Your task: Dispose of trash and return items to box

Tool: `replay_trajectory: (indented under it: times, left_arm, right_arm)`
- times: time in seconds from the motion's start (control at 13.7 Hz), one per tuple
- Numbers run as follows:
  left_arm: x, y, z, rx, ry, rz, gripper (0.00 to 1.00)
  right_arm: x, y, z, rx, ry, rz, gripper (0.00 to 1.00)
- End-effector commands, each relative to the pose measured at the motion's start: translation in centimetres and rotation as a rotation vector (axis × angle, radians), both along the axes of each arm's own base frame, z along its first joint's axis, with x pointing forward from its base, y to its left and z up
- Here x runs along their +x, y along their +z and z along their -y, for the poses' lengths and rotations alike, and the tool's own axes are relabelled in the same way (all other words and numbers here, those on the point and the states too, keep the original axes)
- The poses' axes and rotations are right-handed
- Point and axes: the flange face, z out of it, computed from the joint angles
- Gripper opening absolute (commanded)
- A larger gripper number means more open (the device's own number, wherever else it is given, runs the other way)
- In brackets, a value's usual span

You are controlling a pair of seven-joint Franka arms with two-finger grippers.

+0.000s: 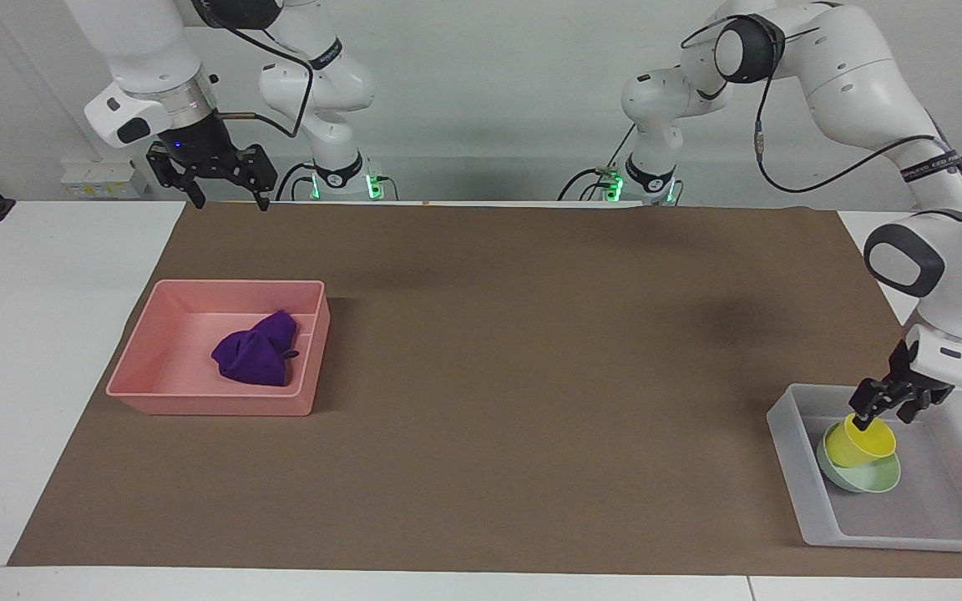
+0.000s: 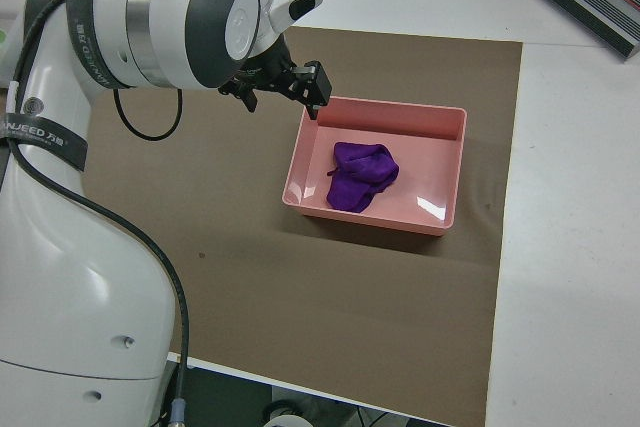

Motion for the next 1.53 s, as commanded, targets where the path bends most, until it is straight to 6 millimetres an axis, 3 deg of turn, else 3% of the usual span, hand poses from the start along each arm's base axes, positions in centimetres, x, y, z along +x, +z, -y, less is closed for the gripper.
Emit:
replay_trajectory:
  times: [0.0,0.22,0.66,0.8,1.24,1.31,1.46]
  left_arm:
    - [-4.5,3.8,3.1,0.015,-0.134,-0.022,1.0]
    - [-8.6,6.0,8.2,-0.001,-0.212,-0.058,1.0]
    - [-16.2,10.7,14.6,0.006,-0.319,-0.146,1.0]
    - [-16.8,12.2,16.9,0.042,-0.308,-0.168,1.0]
    - [-13.4,18.1,16.7,0.033,-0.295,-0.185,1.0]
    - [-13.2,18.2,16.8,0.033,-0.299,-0.2,1.0]
    - [-13.9,16.7,16.9,0.031,-0.303,-0.228,1.0]
  right_arm:
    - [-1.0,-0.4,1.0,-0.012,0.026,0.004,1.0]
    - [-1.0,-0.6,1.1,-0.003,0.012,0.001,1.0]
    - [-1.0,-0.6,1.1,0.0,0.023,-0.001,1.0]
    - [-1.0,-0.6,1.1,0.0,0.023,-0.001,1.0]
    - [-1.0,-0.6,1.1,0.0,0.024,0.001,1.0]
    - [-1.0,-0.6,1.1,0.0,0.024,0.001,1.0]
    - [-1.0,-0.6,1.0,0.002,0.024,-0.002,1.0]
